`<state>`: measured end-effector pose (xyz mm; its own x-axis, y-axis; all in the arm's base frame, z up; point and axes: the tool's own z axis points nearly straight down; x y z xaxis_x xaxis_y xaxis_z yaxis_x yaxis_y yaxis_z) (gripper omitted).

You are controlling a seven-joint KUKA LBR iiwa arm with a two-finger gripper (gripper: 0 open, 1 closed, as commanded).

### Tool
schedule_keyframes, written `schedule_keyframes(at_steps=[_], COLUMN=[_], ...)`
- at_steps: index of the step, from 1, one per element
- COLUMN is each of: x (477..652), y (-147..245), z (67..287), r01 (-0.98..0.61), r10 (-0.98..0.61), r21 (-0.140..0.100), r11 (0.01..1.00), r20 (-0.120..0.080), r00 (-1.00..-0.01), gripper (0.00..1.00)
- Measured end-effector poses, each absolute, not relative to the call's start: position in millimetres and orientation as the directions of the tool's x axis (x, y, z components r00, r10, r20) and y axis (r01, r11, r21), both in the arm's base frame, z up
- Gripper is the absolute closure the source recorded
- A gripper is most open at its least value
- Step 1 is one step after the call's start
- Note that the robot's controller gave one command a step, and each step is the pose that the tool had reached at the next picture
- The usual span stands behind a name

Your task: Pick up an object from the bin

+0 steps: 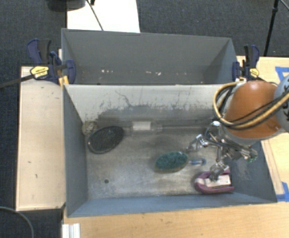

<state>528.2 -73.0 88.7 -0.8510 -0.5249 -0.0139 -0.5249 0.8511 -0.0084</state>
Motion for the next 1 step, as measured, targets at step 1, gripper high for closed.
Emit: schedule_keyframes(at_steps=[1], x=[524.0], y=[7.1], z=[102.2], r01=[-0.547], r10=[-0.547], r21=[-0.003], r11=[0.837], r20=[-0.011], r00=[-0.837], gripper=[0.0])
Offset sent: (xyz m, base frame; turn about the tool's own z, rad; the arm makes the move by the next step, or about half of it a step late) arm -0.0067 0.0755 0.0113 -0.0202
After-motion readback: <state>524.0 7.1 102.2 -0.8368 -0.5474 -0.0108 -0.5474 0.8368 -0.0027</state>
